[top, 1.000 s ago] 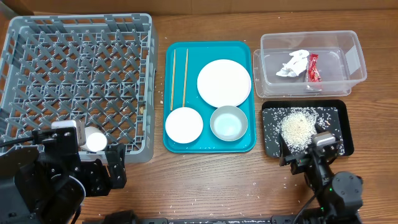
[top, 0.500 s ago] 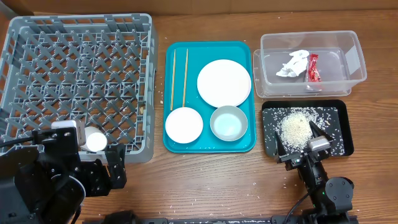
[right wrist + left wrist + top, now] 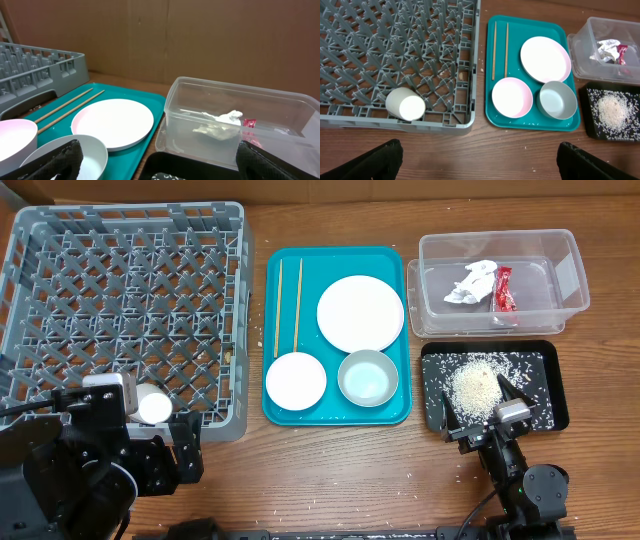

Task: Sort waste into correct bins and load items into the dishwasher
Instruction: 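Reach the left gripper to the wooden chopsticks on the teal tray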

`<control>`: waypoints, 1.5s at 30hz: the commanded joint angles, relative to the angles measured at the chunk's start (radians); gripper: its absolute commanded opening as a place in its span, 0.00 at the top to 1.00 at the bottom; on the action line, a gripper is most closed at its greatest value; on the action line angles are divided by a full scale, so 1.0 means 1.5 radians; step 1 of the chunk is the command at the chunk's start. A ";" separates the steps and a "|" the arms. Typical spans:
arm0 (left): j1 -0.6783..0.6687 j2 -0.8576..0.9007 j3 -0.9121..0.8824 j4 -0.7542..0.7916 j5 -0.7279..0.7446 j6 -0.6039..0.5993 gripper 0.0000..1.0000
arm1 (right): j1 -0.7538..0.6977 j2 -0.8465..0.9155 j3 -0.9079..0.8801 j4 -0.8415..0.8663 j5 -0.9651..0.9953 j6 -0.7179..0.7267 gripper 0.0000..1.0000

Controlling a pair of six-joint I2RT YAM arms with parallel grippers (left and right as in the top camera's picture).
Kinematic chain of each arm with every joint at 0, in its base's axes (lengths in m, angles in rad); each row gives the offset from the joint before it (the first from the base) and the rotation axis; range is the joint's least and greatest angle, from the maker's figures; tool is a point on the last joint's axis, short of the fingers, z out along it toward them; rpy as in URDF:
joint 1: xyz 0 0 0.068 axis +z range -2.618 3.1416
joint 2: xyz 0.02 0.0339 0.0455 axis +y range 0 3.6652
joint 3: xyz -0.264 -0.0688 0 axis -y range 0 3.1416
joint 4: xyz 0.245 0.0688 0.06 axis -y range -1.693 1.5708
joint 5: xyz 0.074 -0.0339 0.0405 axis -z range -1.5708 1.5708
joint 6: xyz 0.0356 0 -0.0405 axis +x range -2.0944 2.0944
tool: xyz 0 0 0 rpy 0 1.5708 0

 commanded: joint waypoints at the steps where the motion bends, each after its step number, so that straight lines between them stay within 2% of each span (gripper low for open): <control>1: -0.004 0.001 0.005 0.000 -0.004 0.013 0.00 | -0.001 -0.008 -0.007 0.004 -0.003 -0.004 0.00; 3: -0.004 0.001 0.005 0.000 0.005 0.003 0.00 | -0.001 -0.008 -0.007 0.004 -0.004 -0.004 0.01; 6: -0.004 0.002 0.005 0.034 0.068 -0.055 0.00 | -0.001 -0.008 -0.007 0.004 -0.003 -0.004 0.00; 9: -0.005 0.015 0.001 0.121 0.236 -0.058 0.00 | -0.001 -0.008 -0.007 0.004 -0.003 -0.004 0.00; 11: -0.005 0.040 0.001 0.147 0.286 -0.063 0.00 | -0.001 -0.008 -0.007 0.004 -0.003 -0.004 0.01; 15: -0.033 0.119 0.001 0.145 0.216 -0.081 0.00 | -0.001 -0.008 -0.007 0.004 -0.004 -0.004 0.00; 21: -0.172 0.282 0.001 0.170 0.069 -0.083 0.00 | -0.001 -0.008 -0.007 0.004 -0.004 -0.004 0.00; 27: -0.235 0.453 0.001 0.282 0.118 -0.096 0.00 | -0.001 -0.008 -0.007 0.004 -0.003 -0.004 0.01; 30: -0.261 0.527 0.001 0.337 0.079 -0.103 0.00 | -0.001 -0.008 -0.007 0.004 -0.003 -0.004 0.00; 32: -0.278 0.575 0.001 0.369 0.008 -0.146 0.04 | -0.001 -0.008 -0.007 0.004 -0.004 -0.004 0.00; 33: -0.286 0.599 0.001 0.386 -0.025 -0.166 0.09 | -0.001 -0.008 -0.007 0.004 -0.004 -0.004 0.00; 37: -0.314 0.691 0.001 0.468 -0.068 -0.199 0.44 | -0.001 -0.008 -0.007 0.004 -0.004 -0.004 0.00; 45: -0.344 0.809 0.001 0.518 -0.220 -0.199 0.44 | -0.001 -0.008 -0.007 0.004 -0.003 -0.004 0.00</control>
